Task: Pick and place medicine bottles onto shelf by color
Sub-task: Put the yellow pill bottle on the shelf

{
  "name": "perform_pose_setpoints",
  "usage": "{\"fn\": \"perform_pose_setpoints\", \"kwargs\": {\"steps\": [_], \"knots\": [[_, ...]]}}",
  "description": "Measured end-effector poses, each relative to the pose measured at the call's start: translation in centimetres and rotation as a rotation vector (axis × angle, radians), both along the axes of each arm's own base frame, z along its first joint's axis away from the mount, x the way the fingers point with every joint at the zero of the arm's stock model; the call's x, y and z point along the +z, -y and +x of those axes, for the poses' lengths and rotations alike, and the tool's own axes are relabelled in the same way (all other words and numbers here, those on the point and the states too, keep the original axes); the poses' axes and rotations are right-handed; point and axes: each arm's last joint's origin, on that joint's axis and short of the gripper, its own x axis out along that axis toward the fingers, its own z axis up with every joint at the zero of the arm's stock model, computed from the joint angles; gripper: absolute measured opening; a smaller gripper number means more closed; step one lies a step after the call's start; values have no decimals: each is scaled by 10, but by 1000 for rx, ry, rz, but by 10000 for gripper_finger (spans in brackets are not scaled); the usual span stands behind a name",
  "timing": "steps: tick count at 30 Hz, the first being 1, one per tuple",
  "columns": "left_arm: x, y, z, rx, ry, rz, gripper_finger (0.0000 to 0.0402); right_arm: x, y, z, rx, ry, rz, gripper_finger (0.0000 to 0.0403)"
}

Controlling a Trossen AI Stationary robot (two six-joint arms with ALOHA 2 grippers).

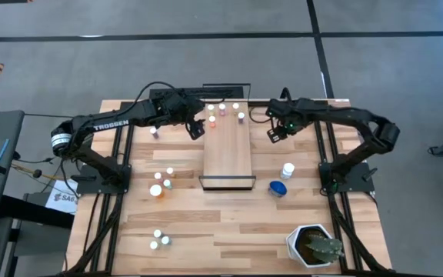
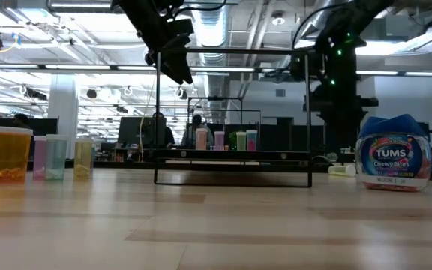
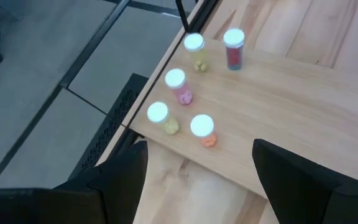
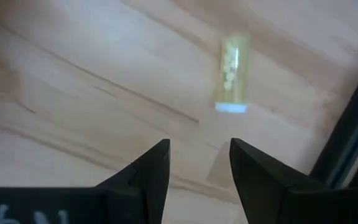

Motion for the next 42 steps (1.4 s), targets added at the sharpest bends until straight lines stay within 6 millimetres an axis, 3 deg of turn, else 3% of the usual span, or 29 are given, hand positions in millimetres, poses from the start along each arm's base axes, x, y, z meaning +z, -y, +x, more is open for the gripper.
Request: {"fn": "perform_pose_setpoints", "kwargs": {"steps": [8, 16, 32, 42], "knots": [[1, 0, 1, -1, 10, 4, 279, -22, 15, -11, -66, 63, -56, 170], [1, -1, 1, -1, 14, 6, 279, -31, 34, -26, -158, 98, -85, 162], [1, -1, 1, -21, 2, 23, 279, -54, 37, -36, -190, 178, -106, 159], [1, -1, 1, -21, 2, 23, 279, -56, 41, -39, -181, 186, -124, 159]]}}
